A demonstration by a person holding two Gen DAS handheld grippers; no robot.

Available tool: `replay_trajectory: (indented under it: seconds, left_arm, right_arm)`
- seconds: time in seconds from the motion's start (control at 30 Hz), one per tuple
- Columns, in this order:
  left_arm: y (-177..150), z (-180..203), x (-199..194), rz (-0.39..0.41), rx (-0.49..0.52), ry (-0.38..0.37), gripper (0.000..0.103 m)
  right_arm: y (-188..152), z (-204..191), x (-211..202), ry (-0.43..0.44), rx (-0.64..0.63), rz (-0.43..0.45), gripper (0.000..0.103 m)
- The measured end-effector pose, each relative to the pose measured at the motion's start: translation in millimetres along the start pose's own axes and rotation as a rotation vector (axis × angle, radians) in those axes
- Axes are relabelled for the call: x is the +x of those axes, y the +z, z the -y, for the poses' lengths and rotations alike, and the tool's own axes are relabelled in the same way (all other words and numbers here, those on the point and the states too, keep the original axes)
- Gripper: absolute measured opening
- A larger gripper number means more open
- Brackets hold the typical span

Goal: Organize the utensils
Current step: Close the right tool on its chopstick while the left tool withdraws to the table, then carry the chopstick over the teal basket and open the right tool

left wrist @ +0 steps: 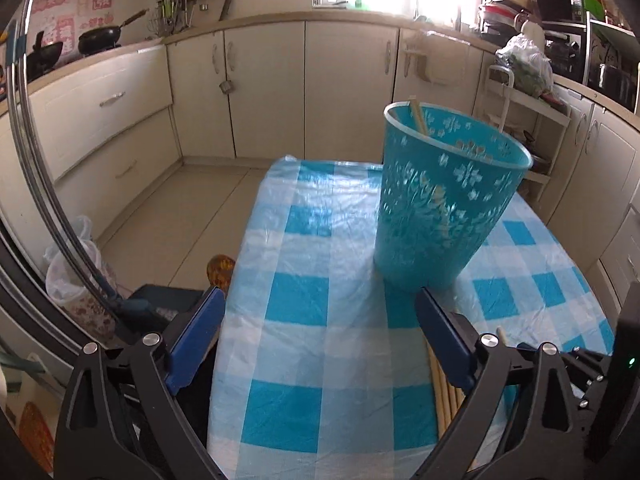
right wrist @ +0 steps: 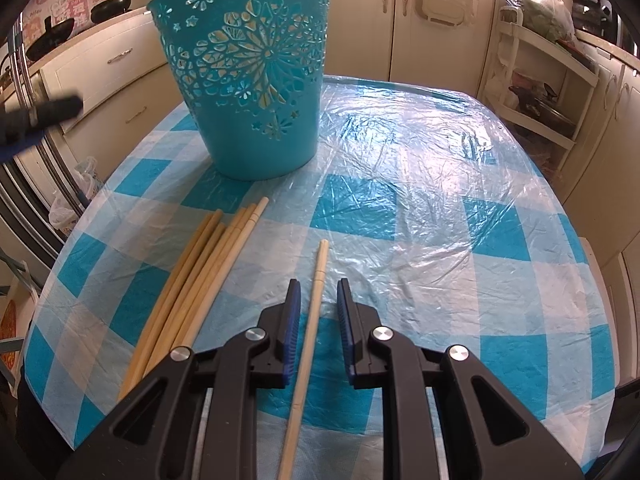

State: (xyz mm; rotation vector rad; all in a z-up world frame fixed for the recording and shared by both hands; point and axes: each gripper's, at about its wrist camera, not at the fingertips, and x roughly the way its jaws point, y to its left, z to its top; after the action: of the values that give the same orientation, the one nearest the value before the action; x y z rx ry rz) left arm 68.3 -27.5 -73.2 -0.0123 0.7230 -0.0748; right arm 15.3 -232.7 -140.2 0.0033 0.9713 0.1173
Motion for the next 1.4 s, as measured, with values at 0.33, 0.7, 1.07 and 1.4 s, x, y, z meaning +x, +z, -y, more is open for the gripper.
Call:
replay_trajectory:
  seconds: [0.33,0.7,1.07,1.4]
  left_arm:
    - [-34,-4,47,-0.153,-0.03,-0.041,0.092]
    - [-40,-1,53,-0.188,-0.034,-0.052,0.092]
    - [-39,3,52,-0.185,-0.024,-0.052,0.092]
    - [-38,-6,51,-0.175,-0.063,-0.072,0.092]
  right_arm:
    - [-4,5,-6,0.01,0.04,-0.001,0.006]
    - [46,22,-88,0.164,0.165,0.238,0.006]
    - [170,2,-151,0.249,0.145,0.583,0.006]
    - [208,-9,-105,0.067,0.212,0.739,0.006]
